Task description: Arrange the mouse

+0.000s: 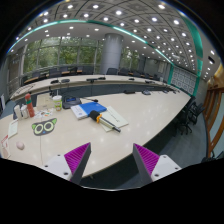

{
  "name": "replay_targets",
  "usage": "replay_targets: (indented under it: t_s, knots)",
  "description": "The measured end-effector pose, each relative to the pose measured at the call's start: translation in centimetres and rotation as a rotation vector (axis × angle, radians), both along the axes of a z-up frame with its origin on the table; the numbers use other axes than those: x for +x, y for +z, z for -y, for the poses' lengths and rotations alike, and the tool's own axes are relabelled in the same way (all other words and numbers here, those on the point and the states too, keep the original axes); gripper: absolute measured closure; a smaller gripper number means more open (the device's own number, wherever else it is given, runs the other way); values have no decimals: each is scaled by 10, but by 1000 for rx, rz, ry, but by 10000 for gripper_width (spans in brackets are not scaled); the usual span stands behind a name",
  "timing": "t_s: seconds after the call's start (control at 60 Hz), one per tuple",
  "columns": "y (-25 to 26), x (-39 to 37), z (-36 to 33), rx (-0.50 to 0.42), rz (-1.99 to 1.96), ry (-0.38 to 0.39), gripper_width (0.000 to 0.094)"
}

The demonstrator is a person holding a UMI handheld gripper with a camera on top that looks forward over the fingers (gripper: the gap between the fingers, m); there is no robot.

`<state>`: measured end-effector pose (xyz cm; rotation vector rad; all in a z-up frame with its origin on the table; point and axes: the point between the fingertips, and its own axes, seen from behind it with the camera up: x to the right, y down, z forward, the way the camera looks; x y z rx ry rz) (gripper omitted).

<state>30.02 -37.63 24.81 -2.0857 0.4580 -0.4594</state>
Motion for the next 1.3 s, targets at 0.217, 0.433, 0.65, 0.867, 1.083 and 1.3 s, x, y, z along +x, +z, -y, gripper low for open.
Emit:
replay_targets:
  t_s: [0.217, 0.433, 0.65, 0.867, 1.083, 1.3]
  knots:
    - [-45, -25, 2, -76, -17, 21, 85]
    - [-119, -109, -11, -162, -4, 145, 83]
    - [-179, -261, -63, -144, -25, 327, 82]
    - [-217, -416, -143, -106, -140, 464, 91]
    - [-241, -494, -228, -108, -108, 575, 86]
    - [-254, -517, -285, -116, -89, 607, 91]
